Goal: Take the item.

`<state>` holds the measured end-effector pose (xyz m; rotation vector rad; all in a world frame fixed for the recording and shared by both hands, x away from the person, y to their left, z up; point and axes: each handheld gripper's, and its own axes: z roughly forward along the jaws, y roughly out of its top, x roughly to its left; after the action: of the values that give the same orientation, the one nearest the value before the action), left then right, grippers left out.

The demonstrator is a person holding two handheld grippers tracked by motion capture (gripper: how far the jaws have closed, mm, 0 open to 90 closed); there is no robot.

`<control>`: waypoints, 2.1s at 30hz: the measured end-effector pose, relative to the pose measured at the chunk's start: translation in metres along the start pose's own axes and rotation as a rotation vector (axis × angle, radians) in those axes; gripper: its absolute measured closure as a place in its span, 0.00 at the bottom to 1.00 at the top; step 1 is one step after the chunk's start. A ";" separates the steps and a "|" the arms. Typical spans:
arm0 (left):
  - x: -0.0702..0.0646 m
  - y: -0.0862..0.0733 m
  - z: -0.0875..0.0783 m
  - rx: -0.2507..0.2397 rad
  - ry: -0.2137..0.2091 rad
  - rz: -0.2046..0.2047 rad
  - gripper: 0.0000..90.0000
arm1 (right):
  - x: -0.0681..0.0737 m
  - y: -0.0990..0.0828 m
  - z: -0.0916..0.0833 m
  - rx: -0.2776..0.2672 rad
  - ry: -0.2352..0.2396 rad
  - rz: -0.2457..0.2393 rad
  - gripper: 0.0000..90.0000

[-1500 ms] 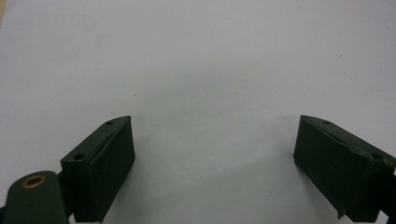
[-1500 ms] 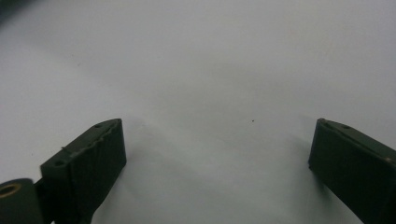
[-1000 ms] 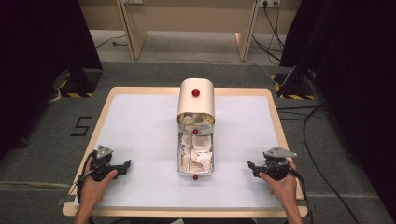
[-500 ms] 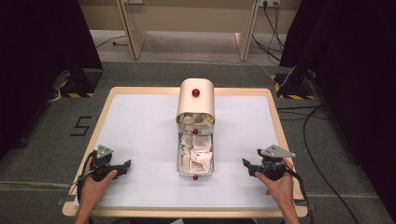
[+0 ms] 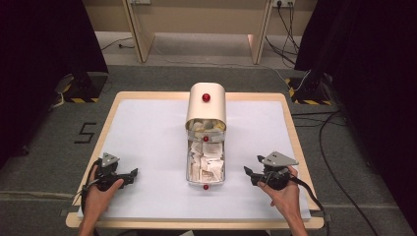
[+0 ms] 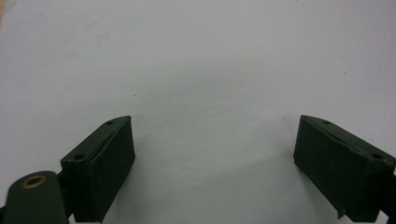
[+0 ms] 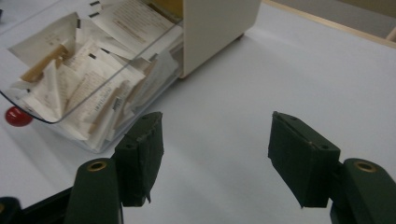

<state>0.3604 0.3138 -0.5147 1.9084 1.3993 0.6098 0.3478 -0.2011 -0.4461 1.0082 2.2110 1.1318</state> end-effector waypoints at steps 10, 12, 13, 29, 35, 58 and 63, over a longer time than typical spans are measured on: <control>0.000 0.000 0.000 0.000 0.000 0.000 0.13 | 0.019 0.020 0.003 -0.022 0.057 -0.055 0.45; 0.000 0.000 0.000 0.000 0.000 0.000 0.13 | 0.027 0.026 0.004 -0.030 0.075 -0.077 0.47; 0.000 0.000 0.000 0.000 0.000 0.000 0.13 | 0.030 0.028 0.005 -0.028 0.076 -0.089 0.47; 0.000 0.000 0.000 0.000 0.000 0.000 0.13 | 0.050 0.035 0.012 -0.066 0.234 -0.045 0.56; 0.000 0.000 0.000 0.000 0.001 0.000 0.13 | 0.053 0.034 0.019 -0.057 0.250 -0.054 0.59; 0.000 0.000 0.000 -0.001 0.002 0.001 0.13 | 0.070 0.041 0.043 -0.031 0.282 -0.108 0.73; 0.000 0.000 0.000 -0.001 0.002 0.001 0.13 | 0.074 0.038 0.051 -0.009 0.283 -0.117 0.75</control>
<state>0.3603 0.3136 -0.5147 1.9085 1.3992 0.6127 0.3505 -0.1038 -0.4475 0.7409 2.4442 1.2962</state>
